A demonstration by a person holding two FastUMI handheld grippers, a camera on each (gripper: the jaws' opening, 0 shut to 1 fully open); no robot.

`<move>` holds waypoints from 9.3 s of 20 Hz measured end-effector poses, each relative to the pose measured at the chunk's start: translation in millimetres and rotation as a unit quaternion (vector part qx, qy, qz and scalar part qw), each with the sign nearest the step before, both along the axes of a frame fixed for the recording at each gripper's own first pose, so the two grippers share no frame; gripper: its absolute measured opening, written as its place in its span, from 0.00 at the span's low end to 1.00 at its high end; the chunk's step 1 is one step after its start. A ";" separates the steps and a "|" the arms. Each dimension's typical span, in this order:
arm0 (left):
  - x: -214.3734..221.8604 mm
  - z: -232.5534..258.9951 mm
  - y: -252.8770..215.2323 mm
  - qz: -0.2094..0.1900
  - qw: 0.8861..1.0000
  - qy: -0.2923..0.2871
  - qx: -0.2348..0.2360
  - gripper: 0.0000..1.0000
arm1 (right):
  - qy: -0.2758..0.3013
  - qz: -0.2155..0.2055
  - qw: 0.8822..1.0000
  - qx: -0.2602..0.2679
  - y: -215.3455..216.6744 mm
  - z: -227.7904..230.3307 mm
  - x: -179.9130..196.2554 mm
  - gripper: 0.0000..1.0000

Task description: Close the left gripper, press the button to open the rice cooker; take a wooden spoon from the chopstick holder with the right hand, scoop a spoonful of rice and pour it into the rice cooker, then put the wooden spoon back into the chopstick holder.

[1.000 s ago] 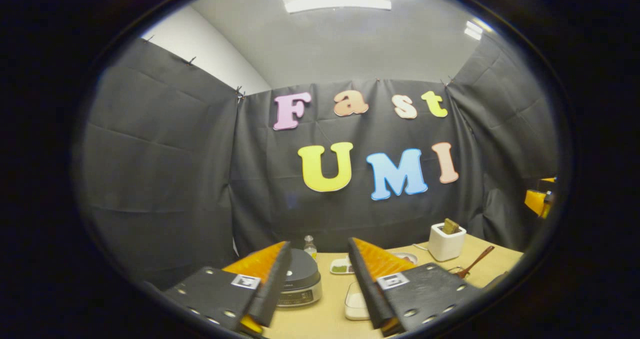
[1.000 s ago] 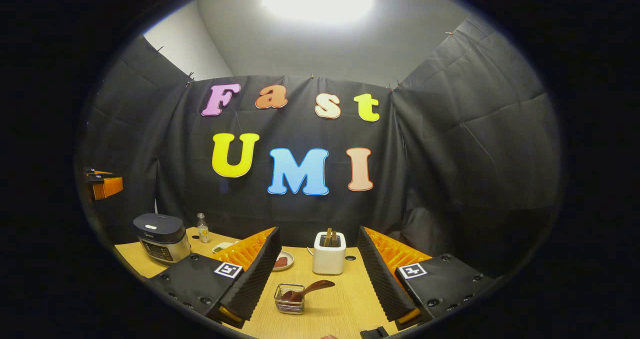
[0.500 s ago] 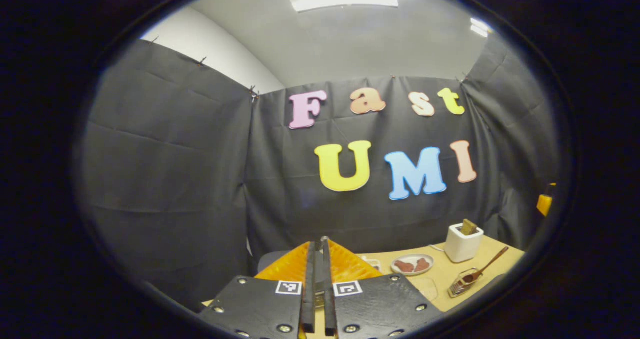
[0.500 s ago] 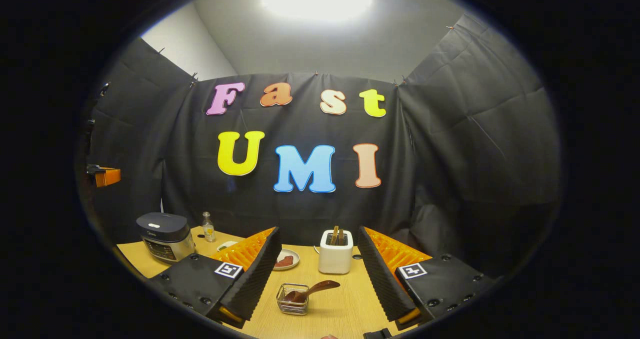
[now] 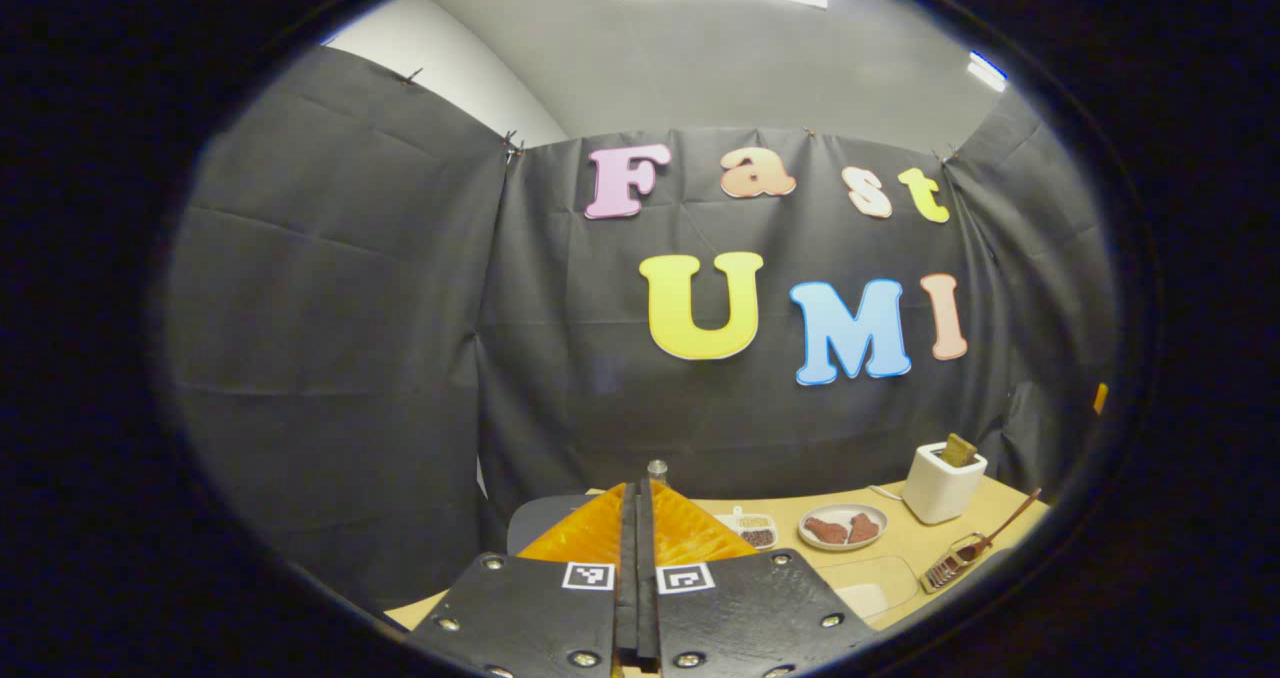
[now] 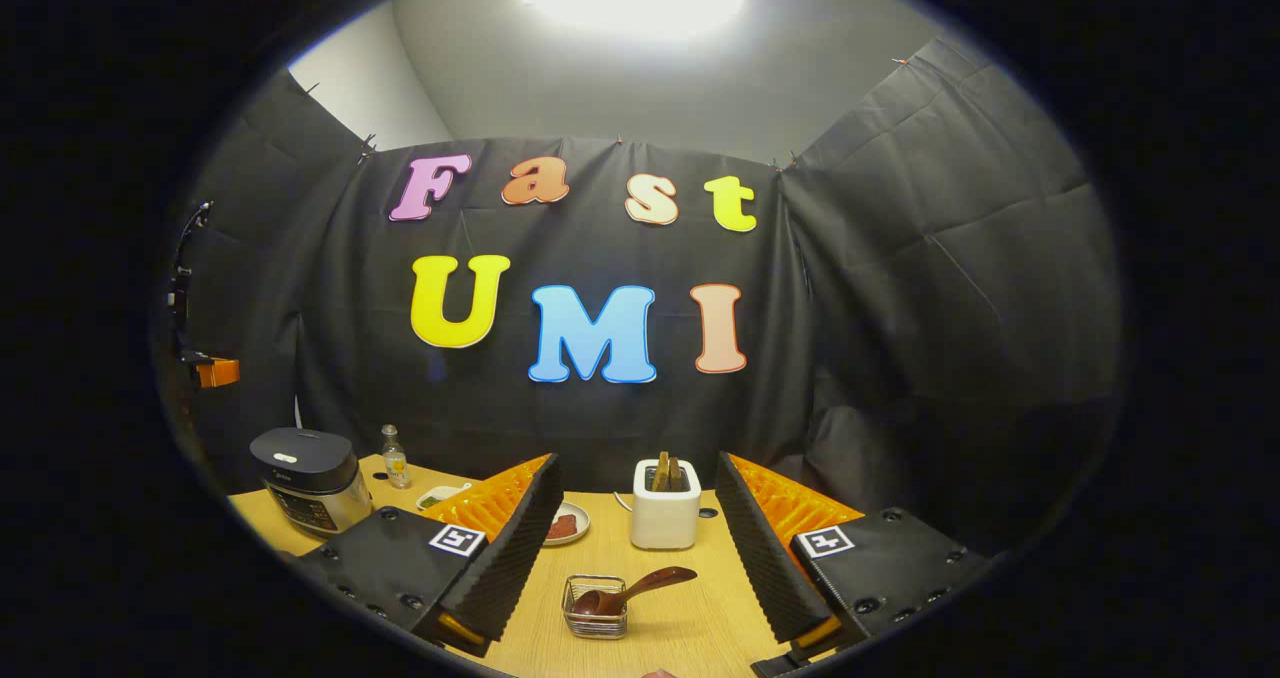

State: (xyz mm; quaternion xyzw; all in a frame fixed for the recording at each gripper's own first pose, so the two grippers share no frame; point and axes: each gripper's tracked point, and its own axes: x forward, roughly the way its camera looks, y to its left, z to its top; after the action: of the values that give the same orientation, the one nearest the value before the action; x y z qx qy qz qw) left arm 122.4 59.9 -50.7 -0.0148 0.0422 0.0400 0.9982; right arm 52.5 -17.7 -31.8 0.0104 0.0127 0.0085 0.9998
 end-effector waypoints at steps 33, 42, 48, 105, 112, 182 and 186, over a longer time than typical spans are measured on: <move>76.7 -159.1 20.0 -0.019 0.990 0.132 -0.050 0.02 | 0.006 -0.006 0.999 -0.032 39.5 5.8 17.2 0.97; 77.3 -30.5 33.1 -0.003 1.000 0.013 -0.019 0.01 | -0.004 -0.005 1.000 -0.019 28.7 11.3 12.8 0.96; 38.4 51.9 33.3 0.008 0.998 -0.065 0.000 0.00 | -0.004 0.001 1.000 -0.012 23.5 7.9 13.7 0.97; -87.5 76.6 73.9 0.043 0.996 -0.071 0.013 0.78 | 0.201 0.028 0.965 0.168 44.8 -131.3 98.5 0.12; -77.1 66.6 90.6 0.041 0.997 -0.067 0.013 0.78 | 0.184 0.078 0.965 0.170 106.6 -102.5 102.4 0.12; -73.9 49.0 126.4 0.065 0.996 -0.052 0.019 0.78 | 0.311 0.154 0.790 0.506 260.2 -104.7 99.6 0.12; -77.4 47.8 129.7 0.076 0.996 -0.049 0.016 0.78 | 0.305 0.175 0.783 0.513 282.0 -86.3 108.4 0.12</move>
State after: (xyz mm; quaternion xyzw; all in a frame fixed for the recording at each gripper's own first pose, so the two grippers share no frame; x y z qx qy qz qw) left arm 45.0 189.6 -2.9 -0.0038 -0.0082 0.1161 0.9932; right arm 160.9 264.3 -118.1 0.5210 0.3127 0.1850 0.7724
